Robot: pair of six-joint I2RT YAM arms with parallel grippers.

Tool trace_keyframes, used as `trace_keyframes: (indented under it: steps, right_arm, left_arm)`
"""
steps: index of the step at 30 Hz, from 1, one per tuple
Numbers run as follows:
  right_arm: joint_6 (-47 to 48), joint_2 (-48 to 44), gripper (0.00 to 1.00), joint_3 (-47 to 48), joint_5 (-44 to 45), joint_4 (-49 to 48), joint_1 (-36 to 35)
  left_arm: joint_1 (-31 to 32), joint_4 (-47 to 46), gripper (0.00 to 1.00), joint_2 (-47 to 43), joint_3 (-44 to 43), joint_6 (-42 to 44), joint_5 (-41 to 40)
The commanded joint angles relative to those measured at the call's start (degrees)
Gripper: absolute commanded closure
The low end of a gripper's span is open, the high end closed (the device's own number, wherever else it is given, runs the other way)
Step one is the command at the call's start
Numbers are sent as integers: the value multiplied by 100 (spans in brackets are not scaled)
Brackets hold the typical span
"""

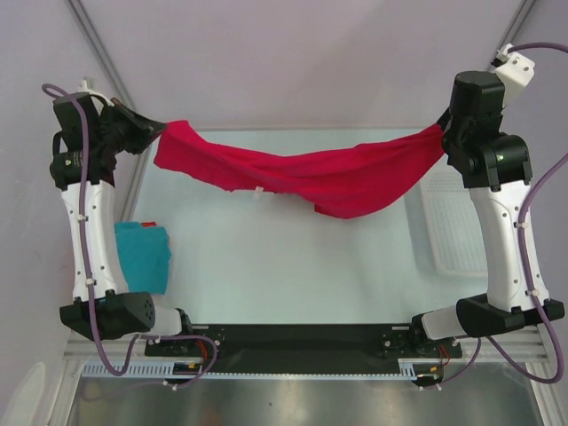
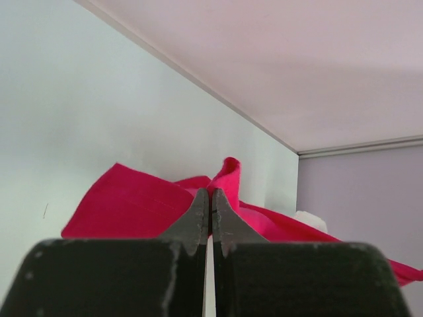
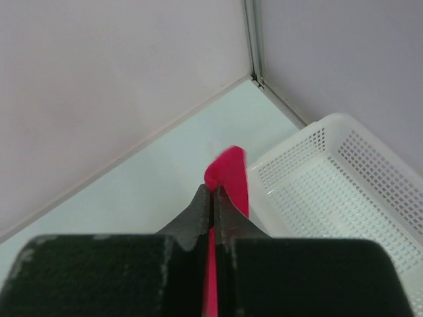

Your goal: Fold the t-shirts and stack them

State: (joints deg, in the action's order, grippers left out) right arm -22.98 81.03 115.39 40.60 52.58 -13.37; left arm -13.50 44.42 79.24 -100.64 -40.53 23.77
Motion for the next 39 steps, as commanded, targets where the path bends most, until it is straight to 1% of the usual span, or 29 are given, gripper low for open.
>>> trace_keyframes:
  steps: [1, 6, 9, 10, 13, 16, 18, 19, 20, 21, 22, 23, 24, 26, 27, 28, 29, 30, 31, 33, 34, 36, 39]
  right_arm:
    - [119, -280, 100, 194, -17, 104, 9]
    - [110, -369, 100, 159, -113, 174, 18]
    - [-39, -343, 100, -7, -289, 288, 18]
    - [-66, -369, 100, -226, -333, 271, 18]
    - [-136, -474, 100, -543, -439, 174, 18]
    - [-119, -449, 100, -562, -509, 130, 18]
    - [-58, -326, 100, -413, -614, 77, 18]
    - [-31, -212, 100, -282, -649, 95, 18]
    - [-13, -106, 100, 102, -641, 173, 18]
    - [48, -1, 100, 280, -615, 235, 18]
    - [83, 235, 100, 508, -545, 288, 27]
    - [136, 316, 100, 693, -510, 375, 27]
    - [188, 421, 100, 1078, -457, 402, 27]
    - [338, 597, 100, 1458, -290, 464, 36]
    - [373, 650, 100, 1895, -255, 490, 27]
    - [426, 729, 100, 2082, -211, 534, 27]
    - [426, 738, 100, 2275, -193, 621, 27]
    - [426, 738, 100, 2399, -201, 657, 1]
    - [435, 704, 100, 2522, -175, 675, -17]
    - [444, 511, 100, 2514, -158, 640, -148]
    - [444, 440, 100, 2480, -88, 640, -218]
    - [496, 229, 100, 2435, 18, 648, -359]
    - [575, -8, 100, 2409, 202, 719, -562]
  left_arm:
    - [-153, 40, 100, -401, -351, -104, 40]
    - [-241, 75, 100, -252, -448, -86, 110]
    - [-241, -205, 100, -181, 104, -156, 137]
    - [-250, -328, 100, -94, 445, -157, 189]
    - [-250, -425, 100, 30, 886, -95, 426]
    - [-241, -689, 100, 3, 1117, -148, 366]
    - [-276, -655, 100, 169, 828, -174, 409]
    - [-285, -515, 100, 301, 244, -192, 427]
    - [-303, -401, 100, 563, -110, -183, 348]
    - [-346, -304, 100, 662, -436, -183, 304]
    - [-381, -233, 100, 741, -961, -192, 304]
    - [-425, -232, 100, 768, -1149, -244, 312]
    - [-530, -250, 100, 759, -1307, -271, 373]
    - [-636, -566, 100, 558, -1362, -315, 357]
    - [-828, -636, 100, 244, -1301, -358, 313]
    - [-943, -1011, 100, 32, -943, -428, 313]
    - [-1083, -1250, 100, -179, -688, -690, 347]
    - [-1433, -1461, 100, -407, -476, -849, 478]
    - [-1584, -1724, 100, -732, -170, -999, 688]
    - [-1944, -1779, 100, -1015, -44, -1237, 805]
    - [-2007, -1832, 100, -1312, 87, -1255, 700]
    - [-2034, -1788, 100, -1525, 132, -1238, 594]
    - [-2043, -1989, 100, -1745, 360, -1518, 778]
